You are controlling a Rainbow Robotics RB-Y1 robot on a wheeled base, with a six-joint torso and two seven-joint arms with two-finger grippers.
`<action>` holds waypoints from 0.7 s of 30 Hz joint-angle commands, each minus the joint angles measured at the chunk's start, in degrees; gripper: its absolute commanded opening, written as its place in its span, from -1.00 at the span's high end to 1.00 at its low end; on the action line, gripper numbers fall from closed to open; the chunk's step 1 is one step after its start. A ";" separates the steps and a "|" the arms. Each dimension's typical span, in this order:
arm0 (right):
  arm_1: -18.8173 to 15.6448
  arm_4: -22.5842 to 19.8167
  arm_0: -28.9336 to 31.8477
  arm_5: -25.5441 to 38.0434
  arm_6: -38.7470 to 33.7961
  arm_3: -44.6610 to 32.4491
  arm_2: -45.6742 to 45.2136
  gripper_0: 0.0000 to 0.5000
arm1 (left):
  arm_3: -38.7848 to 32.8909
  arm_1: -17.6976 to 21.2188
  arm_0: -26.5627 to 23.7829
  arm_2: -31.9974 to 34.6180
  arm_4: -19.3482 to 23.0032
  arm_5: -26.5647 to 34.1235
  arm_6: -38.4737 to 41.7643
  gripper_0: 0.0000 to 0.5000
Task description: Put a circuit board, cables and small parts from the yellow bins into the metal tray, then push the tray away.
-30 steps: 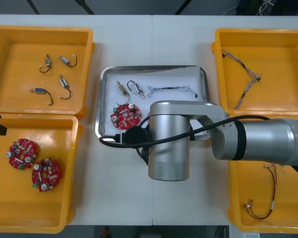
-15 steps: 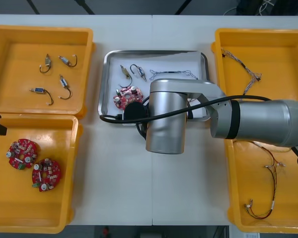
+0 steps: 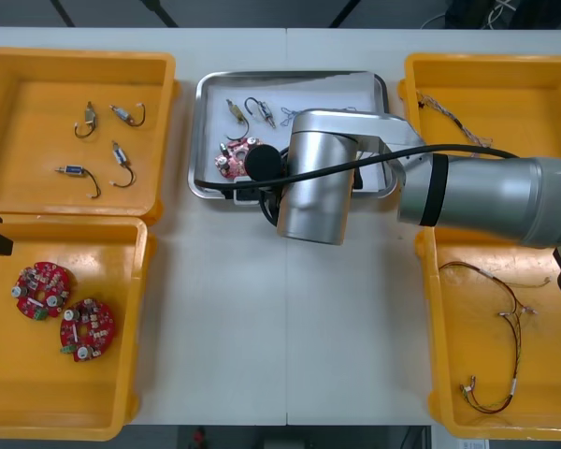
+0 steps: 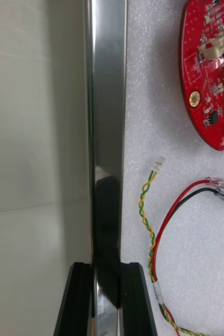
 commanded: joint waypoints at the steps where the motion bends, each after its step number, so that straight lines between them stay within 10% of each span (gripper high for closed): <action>1: -0.78 -0.38 -4.81 -2.18 2.23 1.66 0.55 1.00 | 0.09 2.74 0.88 1.70 0.46 0.44 -1.69 -1.00; 21: -0.16 -0.38 -7.62 -22.39 7.77 16.08 0.64 1.00 | 0.09 2.74 0.88 1.70 0.46 0.44 -1.69 -1.00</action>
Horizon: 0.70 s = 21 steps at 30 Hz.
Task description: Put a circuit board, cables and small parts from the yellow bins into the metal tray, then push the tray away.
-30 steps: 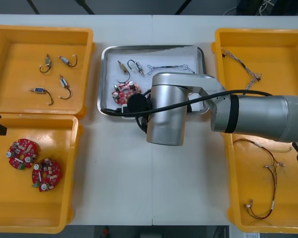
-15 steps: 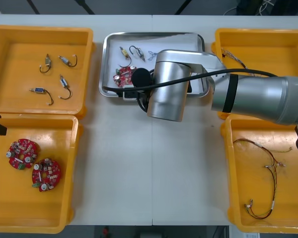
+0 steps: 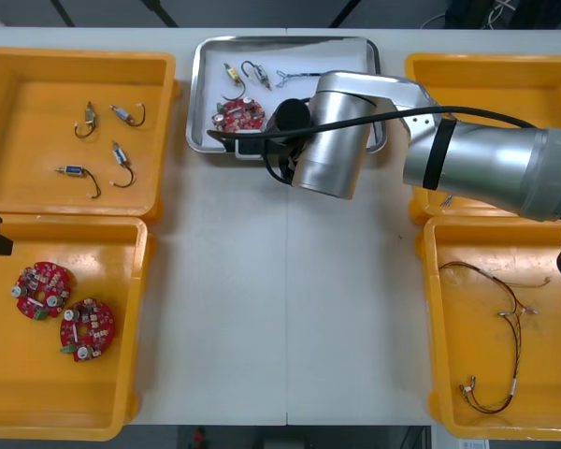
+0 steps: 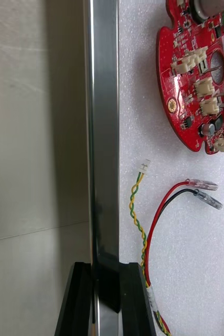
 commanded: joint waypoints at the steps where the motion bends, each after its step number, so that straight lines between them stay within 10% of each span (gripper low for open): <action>1: 0.10 -0.23 -4.16 -4.64 3.40 3.61 0.51 1.00 | 0.07 2.74 0.88 1.70 0.46 0.43 -1.69 -1.00; 19: 2.56 1.00 -4.95 -12.55 4.89 10.65 0.51 1.00 | 0.07 2.74 0.88 1.70 0.46 0.43 -1.69 -1.00; 21: 2.56 0.83 -4.95 -12.55 4.98 10.56 0.51 0.63 | 0.07 2.74 0.88 1.70 0.46 0.43 -1.69 -1.00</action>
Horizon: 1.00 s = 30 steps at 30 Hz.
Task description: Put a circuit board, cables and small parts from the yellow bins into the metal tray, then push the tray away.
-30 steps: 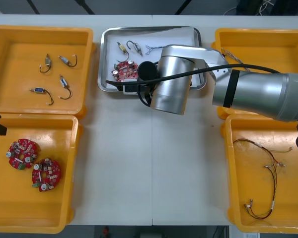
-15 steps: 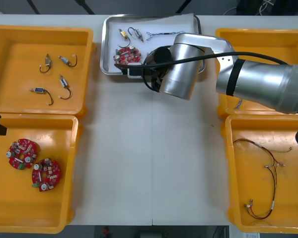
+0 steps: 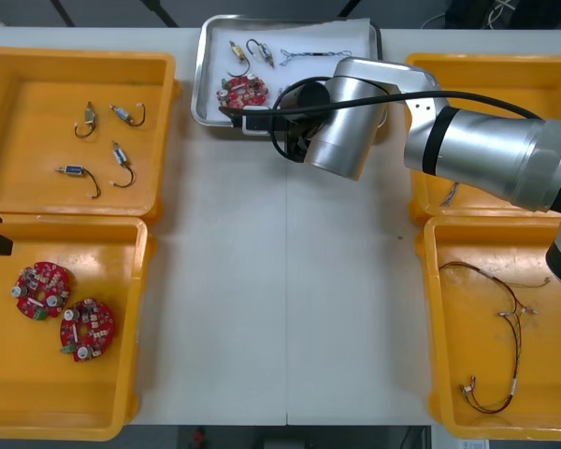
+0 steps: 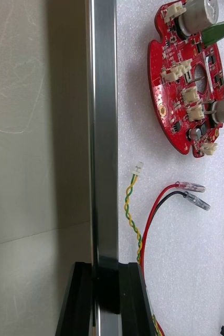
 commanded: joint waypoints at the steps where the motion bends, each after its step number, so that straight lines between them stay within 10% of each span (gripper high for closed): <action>1: 0.89 0.10 -3.65 -0.58 2.71 -0.29 0.49 0.49 | 0.06 2.73 0.88 1.70 0.46 0.42 -1.69 -1.00; 6: 0.80 -2.98 -3.65 0.38 3.32 -0.47 0.49 -0.98 | 0.06 2.73 0.88 1.70 0.46 0.42 -1.69 -1.00; 16: -0.78 -4.21 -3.65 13.92 3.50 -8.47 -4.26 -1.00 | 0.06 2.73 0.88 1.70 0.46 0.42 -1.69 -1.00; 30: -7.46 -18.97 -1.63 36.86 -4.33 -17.96 -20.87 -1.00 | 0.06 2.73 0.88 1.70 0.46 0.42 -1.69 -1.00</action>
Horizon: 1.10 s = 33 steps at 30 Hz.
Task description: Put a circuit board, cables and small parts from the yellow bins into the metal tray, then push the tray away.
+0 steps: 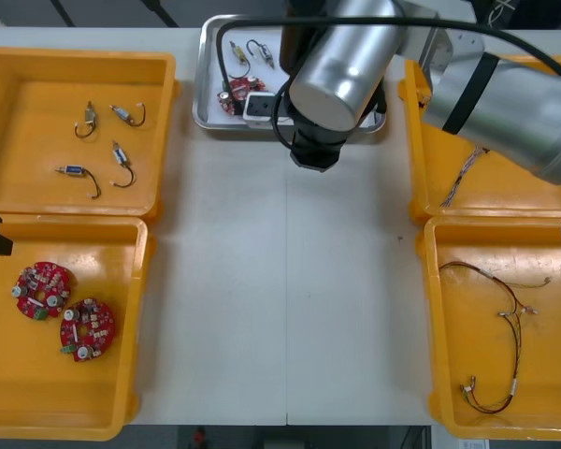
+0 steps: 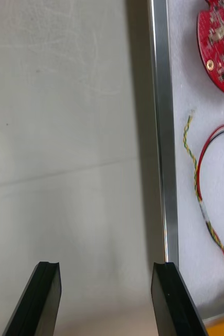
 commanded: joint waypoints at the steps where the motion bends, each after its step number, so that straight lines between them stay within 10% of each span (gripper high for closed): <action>1: -4.53 -2.27 0.04 5.50 -7.52 -4.63 -8.45 -1.00 | 0.05 2.73 0.88 1.70 0.44 0.42 -1.69 -1.00; 33: -31.07 -14.49 30.19 20.61 -37.14 -24.49 -40.45 -1.00 | 0.05 2.73 0.88 1.70 0.44 0.42 -1.69 -1.00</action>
